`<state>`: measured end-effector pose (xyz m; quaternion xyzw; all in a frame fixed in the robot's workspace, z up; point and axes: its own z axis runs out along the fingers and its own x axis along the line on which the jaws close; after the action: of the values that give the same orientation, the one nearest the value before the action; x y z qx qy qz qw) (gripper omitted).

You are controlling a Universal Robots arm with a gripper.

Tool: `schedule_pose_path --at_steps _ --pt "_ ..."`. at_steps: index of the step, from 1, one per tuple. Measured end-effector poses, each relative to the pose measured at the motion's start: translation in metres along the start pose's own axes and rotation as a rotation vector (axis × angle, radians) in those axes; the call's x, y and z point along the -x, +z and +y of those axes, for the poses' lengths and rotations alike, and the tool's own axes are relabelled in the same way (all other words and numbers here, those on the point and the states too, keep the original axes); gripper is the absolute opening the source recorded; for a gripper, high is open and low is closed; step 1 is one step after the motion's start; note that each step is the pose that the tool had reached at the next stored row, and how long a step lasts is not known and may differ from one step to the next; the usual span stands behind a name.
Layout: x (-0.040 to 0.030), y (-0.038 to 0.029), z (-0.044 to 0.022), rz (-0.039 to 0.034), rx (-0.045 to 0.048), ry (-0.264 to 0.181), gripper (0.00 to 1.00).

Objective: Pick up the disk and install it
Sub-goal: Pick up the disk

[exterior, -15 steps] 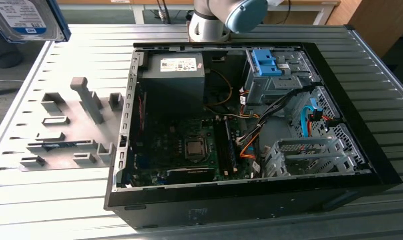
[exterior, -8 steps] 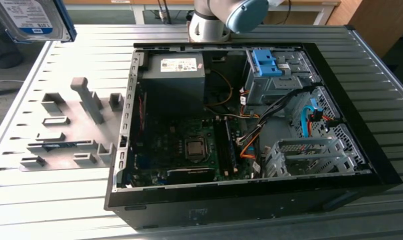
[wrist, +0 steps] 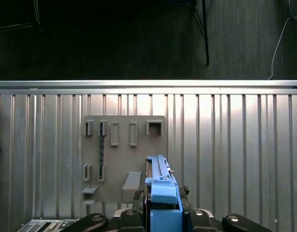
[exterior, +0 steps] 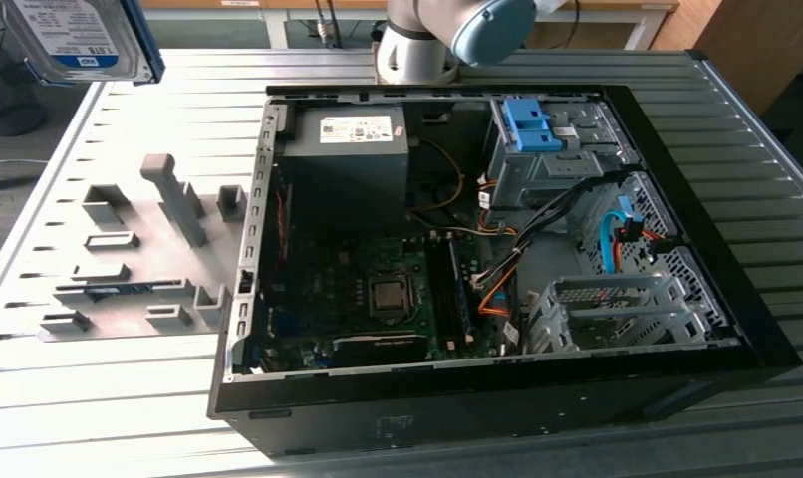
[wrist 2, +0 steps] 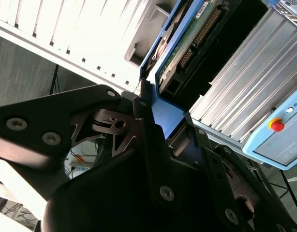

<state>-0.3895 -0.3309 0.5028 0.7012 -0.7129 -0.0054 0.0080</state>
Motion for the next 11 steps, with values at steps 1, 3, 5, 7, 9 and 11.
schedule_pose_path --at_steps 1,3,5,7,9,11 --pt "0.0 0.0 -0.0009 0.0 0.0 0.0 0.36" --pt "0.0001 -0.0001 -0.0023 0.0 0.0 0.0 0.36" --pt "0.0001 -0.0001 -0.0035 0.0 0.0 0.0 0.36" --pt "0.0001 -0.0001 -0.0048 0.0001 0.0001 0.0 0.36" --pt "0.0001 -0.0001 -0.0068 0.0 0.0 0.0 0.36" --pt "0.0002 -0.0002 -0.0095 0.0 0.0 0.0 0.36"
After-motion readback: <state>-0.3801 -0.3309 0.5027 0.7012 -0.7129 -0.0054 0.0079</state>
